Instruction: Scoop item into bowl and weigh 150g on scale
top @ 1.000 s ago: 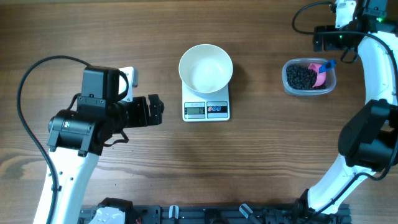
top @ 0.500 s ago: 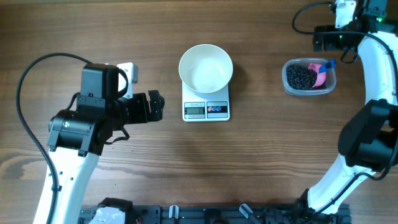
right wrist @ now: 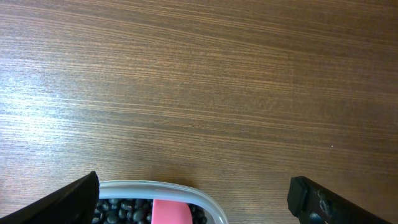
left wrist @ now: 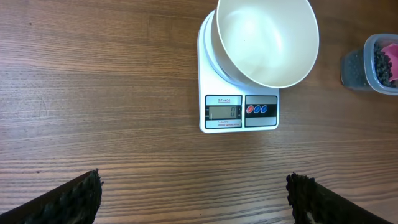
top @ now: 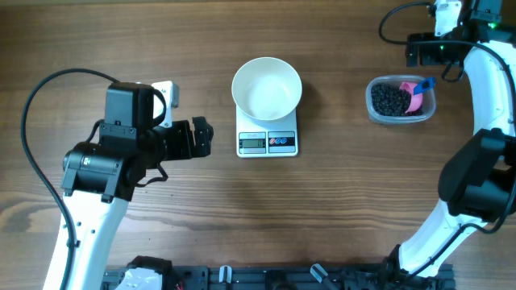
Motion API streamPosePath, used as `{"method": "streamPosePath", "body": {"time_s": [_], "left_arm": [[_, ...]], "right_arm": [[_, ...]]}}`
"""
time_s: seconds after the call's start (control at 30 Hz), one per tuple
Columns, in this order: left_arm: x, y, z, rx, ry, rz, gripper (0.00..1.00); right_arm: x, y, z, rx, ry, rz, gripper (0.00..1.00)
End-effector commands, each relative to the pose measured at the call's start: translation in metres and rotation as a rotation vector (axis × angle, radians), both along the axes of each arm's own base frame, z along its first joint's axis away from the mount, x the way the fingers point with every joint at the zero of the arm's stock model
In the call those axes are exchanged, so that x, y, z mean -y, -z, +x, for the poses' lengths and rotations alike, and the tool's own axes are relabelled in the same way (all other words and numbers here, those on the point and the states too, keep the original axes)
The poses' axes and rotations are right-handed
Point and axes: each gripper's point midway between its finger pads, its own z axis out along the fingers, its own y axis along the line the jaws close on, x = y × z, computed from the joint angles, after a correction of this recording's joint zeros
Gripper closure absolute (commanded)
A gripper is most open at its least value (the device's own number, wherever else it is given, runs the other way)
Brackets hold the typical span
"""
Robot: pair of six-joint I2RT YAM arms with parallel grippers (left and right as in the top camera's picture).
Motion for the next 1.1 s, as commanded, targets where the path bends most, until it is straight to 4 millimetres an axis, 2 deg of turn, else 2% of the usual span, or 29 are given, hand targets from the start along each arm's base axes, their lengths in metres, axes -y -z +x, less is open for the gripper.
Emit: {"method": "streamPosePath", "body": {"time_s": [0.0, 1.07], "left_arm": [[-0.004, 0.002, 0.002, -0.004, -0.021, 0.003, 0.00], [-0.004, 0.002, 0.002, -0.004, -0.021, 0.003, 0.00]], "right_arm": [[-0.002, -0.014, 0.004, 0.033, -0.005, -0.004, 0.00], [-0.014, -0.014, 0.007, 0.033, -0.029, -0.003, 0.00]]}}
